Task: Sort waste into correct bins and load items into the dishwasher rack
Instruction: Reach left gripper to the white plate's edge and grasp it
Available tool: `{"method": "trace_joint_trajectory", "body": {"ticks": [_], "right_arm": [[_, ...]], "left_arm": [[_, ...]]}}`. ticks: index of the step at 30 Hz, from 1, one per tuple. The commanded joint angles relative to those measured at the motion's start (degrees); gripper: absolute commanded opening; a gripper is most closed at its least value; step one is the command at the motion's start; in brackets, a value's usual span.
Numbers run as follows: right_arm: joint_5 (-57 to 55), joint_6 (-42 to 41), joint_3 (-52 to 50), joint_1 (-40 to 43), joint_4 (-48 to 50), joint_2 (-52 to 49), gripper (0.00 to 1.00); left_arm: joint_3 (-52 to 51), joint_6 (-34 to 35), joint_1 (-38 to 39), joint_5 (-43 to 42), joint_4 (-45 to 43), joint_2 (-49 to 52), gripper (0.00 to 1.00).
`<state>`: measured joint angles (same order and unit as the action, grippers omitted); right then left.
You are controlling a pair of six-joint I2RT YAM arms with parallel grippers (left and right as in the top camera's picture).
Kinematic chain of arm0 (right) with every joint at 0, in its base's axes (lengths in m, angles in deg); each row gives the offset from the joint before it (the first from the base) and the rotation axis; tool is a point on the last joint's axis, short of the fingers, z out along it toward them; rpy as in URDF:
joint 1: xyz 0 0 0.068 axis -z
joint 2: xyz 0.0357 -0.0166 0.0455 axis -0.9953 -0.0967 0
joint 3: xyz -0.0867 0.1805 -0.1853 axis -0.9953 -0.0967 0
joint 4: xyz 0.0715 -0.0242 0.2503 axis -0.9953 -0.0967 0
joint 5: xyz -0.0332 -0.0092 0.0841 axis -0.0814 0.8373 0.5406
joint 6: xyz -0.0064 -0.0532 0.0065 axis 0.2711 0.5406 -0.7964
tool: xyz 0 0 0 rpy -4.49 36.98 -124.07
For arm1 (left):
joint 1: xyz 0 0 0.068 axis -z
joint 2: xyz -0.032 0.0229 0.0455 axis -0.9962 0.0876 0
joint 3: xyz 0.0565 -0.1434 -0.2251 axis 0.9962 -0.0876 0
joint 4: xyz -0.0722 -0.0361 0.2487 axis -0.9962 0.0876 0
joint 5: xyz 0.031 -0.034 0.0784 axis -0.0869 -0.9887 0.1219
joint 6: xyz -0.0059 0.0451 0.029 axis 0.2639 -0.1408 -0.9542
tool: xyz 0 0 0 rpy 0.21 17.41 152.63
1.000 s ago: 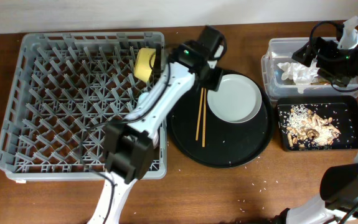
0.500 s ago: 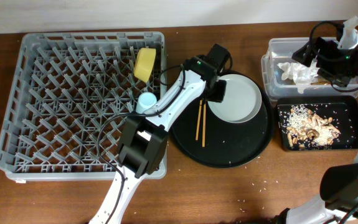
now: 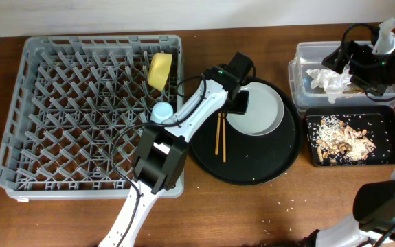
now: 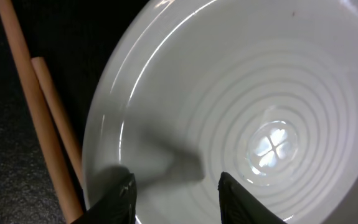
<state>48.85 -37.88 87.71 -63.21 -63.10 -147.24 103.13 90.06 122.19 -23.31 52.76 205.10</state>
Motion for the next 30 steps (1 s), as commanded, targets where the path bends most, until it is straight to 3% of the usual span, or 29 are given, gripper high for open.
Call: {"method": "trace_joint_trajectory", "body": {"ticks": [1,10,13,19,30], "right_arm": [[-0.33,0.61,0.74,0.17,0.0,0.94,0.98],[-0.33,0.61,0.74,0.17,-0.02,0.94,0.98],[-0.33,0.61,0.74,0.17,-0.02,0.94,0.98],[-0.35,0.61,0.74,0.17,-0.02,0.94,0.99],[-0.33,0.61,0.74,0.17,-0.02,0.94,0.99]], "left_arm": [[0.96,0.35,0.13,-0.42,0.39,1.05,0.42],[10.64,-2.49,-0.76,2.25,4.63,1.05,0.43],[10.14,-2.56,-1.38,3.45,4.68,1.07,0.43],[9.77,-10.16,-2.23,5.64,4.28,2.6,0.48],[9.77,-10.23,-1.75,3.89,5.53,4.92,0.46]]}}
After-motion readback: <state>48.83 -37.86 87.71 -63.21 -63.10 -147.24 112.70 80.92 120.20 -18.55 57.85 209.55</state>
